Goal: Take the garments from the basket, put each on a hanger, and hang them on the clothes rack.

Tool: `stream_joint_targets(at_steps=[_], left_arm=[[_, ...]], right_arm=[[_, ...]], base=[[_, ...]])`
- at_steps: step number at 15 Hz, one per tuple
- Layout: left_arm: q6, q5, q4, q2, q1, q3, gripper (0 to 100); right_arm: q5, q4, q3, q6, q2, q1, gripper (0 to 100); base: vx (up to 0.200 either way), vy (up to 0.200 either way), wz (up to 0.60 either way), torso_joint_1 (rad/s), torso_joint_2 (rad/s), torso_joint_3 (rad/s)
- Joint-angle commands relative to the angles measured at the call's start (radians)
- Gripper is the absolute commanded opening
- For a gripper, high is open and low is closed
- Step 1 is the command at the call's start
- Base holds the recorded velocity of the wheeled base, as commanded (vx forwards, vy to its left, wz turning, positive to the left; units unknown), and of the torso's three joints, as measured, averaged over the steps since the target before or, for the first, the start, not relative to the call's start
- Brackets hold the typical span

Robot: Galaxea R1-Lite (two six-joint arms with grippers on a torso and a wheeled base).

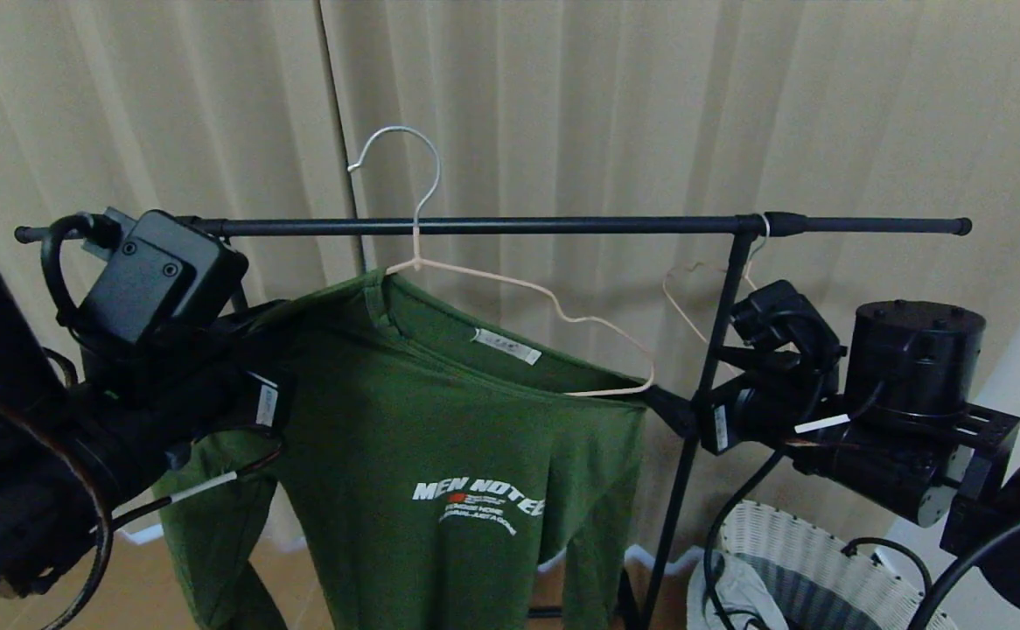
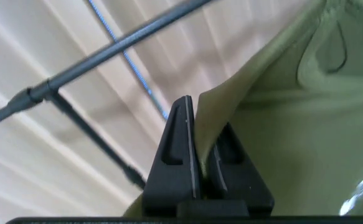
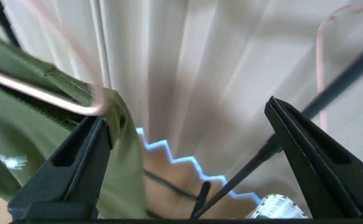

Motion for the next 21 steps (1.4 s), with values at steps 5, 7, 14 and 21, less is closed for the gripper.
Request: stream_joint_targets(at_steps=[5, 7, 14, 21], left_arm=[[0.075, -0.001, -0.002, -0.012, 0.063, 0.083, 0], [0.07, 0.004, -0.002, -0.005, 0.065, 0.08, 0], [0.026, 0.018, -0.005, 0.027, 0.057, 0.034, 0], [-0.026, 0.03, -0.005, 0.035, 0.051, 0.033, 0]], right_arm=[[0.001, 0.007, -0.015, -0.019, -0.045, -0.01, 100], [0.015, 0.022, -0.015, -0.02, -0.077, 0.001, 100], [0.129, 0.08, 0.011, -0.045, -0.138, 0.217, 100], [0.136, 0.083, -0.034, -0.075, -0.137, 0.218, 100]], base=[[0.0, 0.0, 0.0, 0.0, 0.0, 0.0], [0.0, 0.0, 0.0, 0.0, 0.0, 0.0], [0.0, 0.0, 0.0, 0.0, 0.0, 0.0], [0.0, 0.0, 0.0, 0.0, 0.0, 0.0]])
